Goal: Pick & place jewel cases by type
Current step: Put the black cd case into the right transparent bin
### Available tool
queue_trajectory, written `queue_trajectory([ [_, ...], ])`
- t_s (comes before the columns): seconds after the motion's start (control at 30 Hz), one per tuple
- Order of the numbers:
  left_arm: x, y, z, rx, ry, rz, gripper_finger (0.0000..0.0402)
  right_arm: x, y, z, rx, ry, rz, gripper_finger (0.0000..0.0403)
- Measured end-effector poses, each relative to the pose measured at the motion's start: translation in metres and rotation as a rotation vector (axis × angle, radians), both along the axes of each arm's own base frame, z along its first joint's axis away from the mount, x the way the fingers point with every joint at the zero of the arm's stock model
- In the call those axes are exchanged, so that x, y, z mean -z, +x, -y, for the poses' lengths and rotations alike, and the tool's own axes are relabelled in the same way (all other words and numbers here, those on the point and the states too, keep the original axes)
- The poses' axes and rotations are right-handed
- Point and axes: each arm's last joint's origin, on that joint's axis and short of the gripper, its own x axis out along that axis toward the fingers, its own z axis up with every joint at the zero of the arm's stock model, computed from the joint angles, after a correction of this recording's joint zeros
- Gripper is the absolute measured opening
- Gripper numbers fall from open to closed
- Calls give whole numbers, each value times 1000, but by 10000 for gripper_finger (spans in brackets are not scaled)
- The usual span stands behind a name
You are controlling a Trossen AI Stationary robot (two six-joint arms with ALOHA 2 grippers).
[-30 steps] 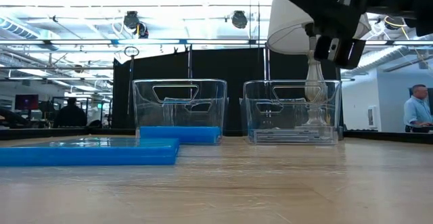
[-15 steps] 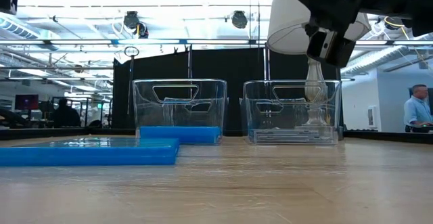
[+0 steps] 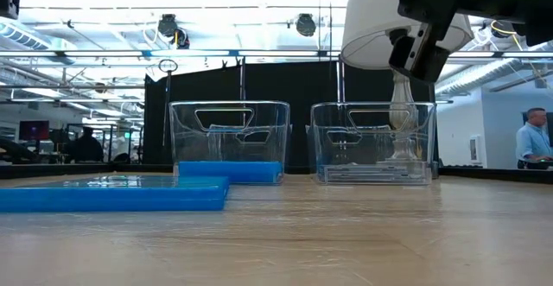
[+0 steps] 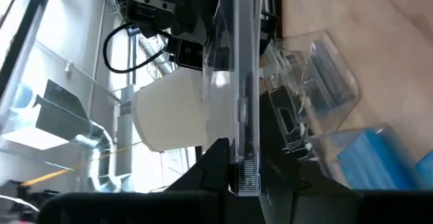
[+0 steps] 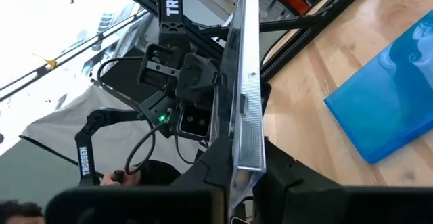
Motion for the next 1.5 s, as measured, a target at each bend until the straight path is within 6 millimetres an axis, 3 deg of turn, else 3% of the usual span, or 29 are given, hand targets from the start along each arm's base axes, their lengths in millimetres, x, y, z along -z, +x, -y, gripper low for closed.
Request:
queue_trajectory([
  [0.23, 0, -6, 6, 23, -24, 9, 114, 0, 0, -1, -26, -50, 20, 38],
  [0.5, -2, -34, 25, 101, -81, 53, 175, -6, -1, -1, -23, -134, 107, 29],
  [0.6, -17, -53, 19, 131, -264, 179, 188, -16, -5, 2, -27, -231, 157, 34],
  [0.7, -38, -74, -2, 95, -555, 252, 188, -31, -14, 11, -21, -344, 134, 25],
  [0.87, -47, -91, -29, -34, -847, 382, 164, -71, -32, 33, 99, -621, -114, 22],
  [0.97, -34, -94, -34, -46, -877, 391, 148, -100, -43, 49, 217, -740, -280, 23],
  [1.13, -10, -95, -38, -37, -851, 356, 129, -139, -49, 76, 318, -778, -429, 26],
  [1.27, -1, -94, -44, -52, -847, 355, 120, -149, -53, 102, 405, -757, -567, 23],
  [1.5, 4, -96, -48, -90, -874, 343, 115, -141, -60, 142, 418, -533, -755, 31],
])
